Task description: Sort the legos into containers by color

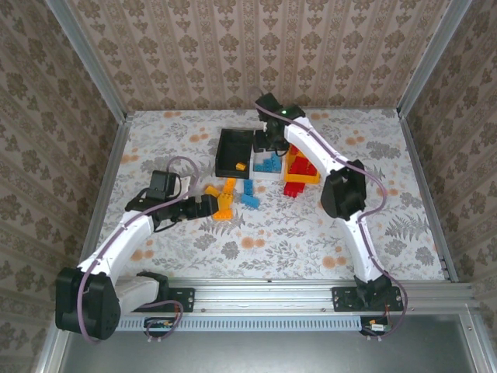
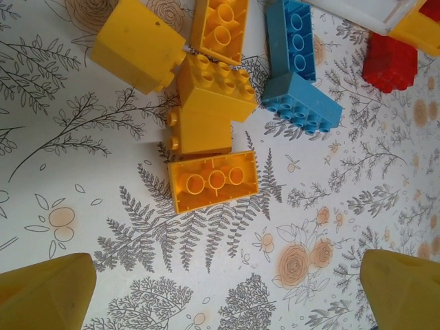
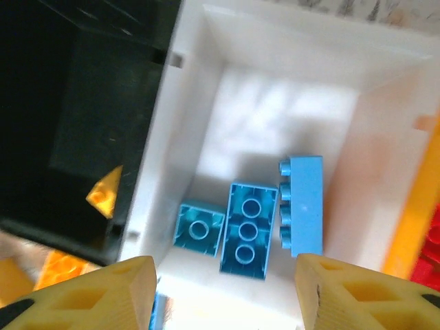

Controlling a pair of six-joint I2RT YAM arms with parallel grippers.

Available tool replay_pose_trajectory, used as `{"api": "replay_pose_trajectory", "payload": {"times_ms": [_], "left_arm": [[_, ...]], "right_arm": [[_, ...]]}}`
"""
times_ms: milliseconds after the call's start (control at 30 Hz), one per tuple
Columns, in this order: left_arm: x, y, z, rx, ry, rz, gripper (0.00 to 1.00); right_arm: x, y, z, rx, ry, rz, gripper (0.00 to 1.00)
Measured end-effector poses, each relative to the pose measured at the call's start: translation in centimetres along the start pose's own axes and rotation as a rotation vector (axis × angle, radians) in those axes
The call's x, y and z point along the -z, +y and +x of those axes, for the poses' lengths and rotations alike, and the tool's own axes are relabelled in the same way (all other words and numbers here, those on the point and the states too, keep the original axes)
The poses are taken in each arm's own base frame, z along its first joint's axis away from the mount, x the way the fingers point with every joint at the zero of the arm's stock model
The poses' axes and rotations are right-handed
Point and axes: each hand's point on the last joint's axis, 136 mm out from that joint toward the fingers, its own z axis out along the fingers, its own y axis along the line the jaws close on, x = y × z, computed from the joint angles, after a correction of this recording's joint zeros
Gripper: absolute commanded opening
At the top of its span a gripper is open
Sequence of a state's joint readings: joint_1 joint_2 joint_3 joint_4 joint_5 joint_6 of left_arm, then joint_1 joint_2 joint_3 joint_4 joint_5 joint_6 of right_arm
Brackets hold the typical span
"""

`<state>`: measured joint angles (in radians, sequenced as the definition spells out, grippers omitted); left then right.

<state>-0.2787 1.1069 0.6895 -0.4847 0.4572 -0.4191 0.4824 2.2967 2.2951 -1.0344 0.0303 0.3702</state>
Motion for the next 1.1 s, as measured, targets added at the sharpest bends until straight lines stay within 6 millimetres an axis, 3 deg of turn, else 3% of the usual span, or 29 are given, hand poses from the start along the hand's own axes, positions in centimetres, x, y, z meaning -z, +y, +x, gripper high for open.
{"api": "replay_pose_trajectory", "payload": {"times_ms": [133, 233, 300, 500, 600, 700, 867, 1100], "left_arm": [[-0.3, 0.0, 0.2, 0.007, 0.014, -0.001, 1.0], [-0.9, -0.6, 0.6, -0.009, 0.046, 0.004, 1.0], [-1.5, -1.1, 0.8, -0.028, 0.072, 0.003, 1.0], [-3.3, -3.3, 0.3, -0.104, 0.121, -0.006, 0.99], [-4.5, -4.8, -0.1, -0.17, 0.149, -0.017, 0.98], [-6.1, -6.5, -0.5, -0.253, 0.187, -0.037, 0.97], [-9.1, -8.4, -0.8, -0.376, 0.247, -0.085, 0.94], [-12.2, -7.4, -0.5, -0.443, 0.327, -0.171, 0.92]], "right_arm": [[5.8, -0.3, 2.3, -0.02, -0.063, -0.054, 0.59], [7.9, -0.9, 5.4, -0.045, -0.078, -0.091, 0.59], [7.4, -1.6, 8.1, -0.067, -0.058, -0.1, 0.61], [2.5, -4.7, 17.4, -0.129, 0.113, -0.046, 0.65], [1.5, -5.7, 20.3, -0.161, 0.159, -0.031, 0.65], [1.7, -6.0, 21.0, -0.186, 0.152, -0.043, 0.66], [2.8, -5.6, 19.8, -0.211, 0.09, -0.081, 0.67], [4.1, -6.4, 18.9, -0.238, 0.03, -0.098, 0.67]]}}
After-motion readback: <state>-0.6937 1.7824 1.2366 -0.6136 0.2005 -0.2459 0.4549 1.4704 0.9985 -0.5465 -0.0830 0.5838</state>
